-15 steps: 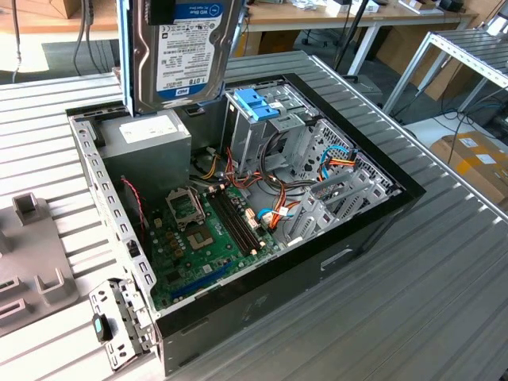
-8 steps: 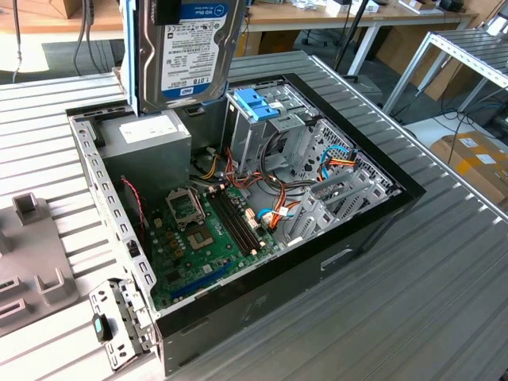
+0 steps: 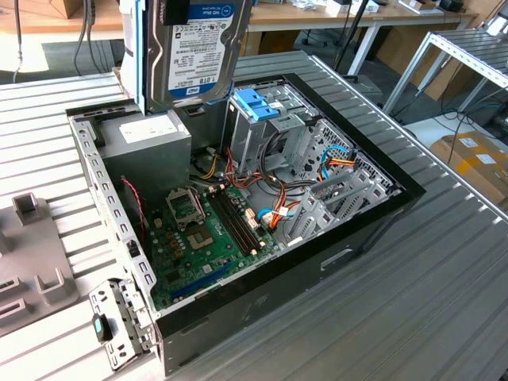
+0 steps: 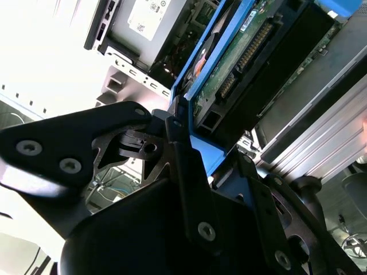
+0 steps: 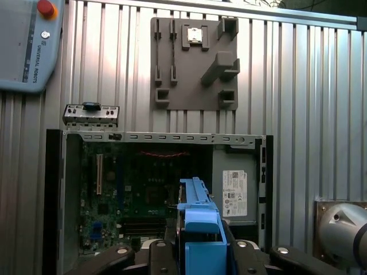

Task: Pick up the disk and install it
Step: 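Pick up the disk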

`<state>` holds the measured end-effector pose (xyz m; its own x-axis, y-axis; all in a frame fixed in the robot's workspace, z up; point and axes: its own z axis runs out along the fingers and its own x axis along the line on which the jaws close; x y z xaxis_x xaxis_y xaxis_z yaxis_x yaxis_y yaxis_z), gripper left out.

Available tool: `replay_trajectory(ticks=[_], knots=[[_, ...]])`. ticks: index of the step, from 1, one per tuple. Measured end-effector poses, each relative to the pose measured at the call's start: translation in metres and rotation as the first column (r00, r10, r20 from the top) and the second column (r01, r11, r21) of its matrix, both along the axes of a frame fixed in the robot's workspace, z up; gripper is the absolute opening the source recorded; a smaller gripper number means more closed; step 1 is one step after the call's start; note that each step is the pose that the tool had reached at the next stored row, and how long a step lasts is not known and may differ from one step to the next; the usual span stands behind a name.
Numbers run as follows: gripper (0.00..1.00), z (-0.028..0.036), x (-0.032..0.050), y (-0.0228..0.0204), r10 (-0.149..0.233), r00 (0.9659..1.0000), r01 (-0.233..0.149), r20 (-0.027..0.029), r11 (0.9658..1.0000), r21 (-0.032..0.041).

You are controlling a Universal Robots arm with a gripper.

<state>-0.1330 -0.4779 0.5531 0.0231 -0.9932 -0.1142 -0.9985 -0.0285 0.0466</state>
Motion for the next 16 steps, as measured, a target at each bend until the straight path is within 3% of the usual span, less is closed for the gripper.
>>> replay_trajectory(ticks=[16], knots=[[0.37, -0.0005, 0.011, 0.0, 0.0, 1.0, 0.0, 0.0, 1.0, 0.0]])
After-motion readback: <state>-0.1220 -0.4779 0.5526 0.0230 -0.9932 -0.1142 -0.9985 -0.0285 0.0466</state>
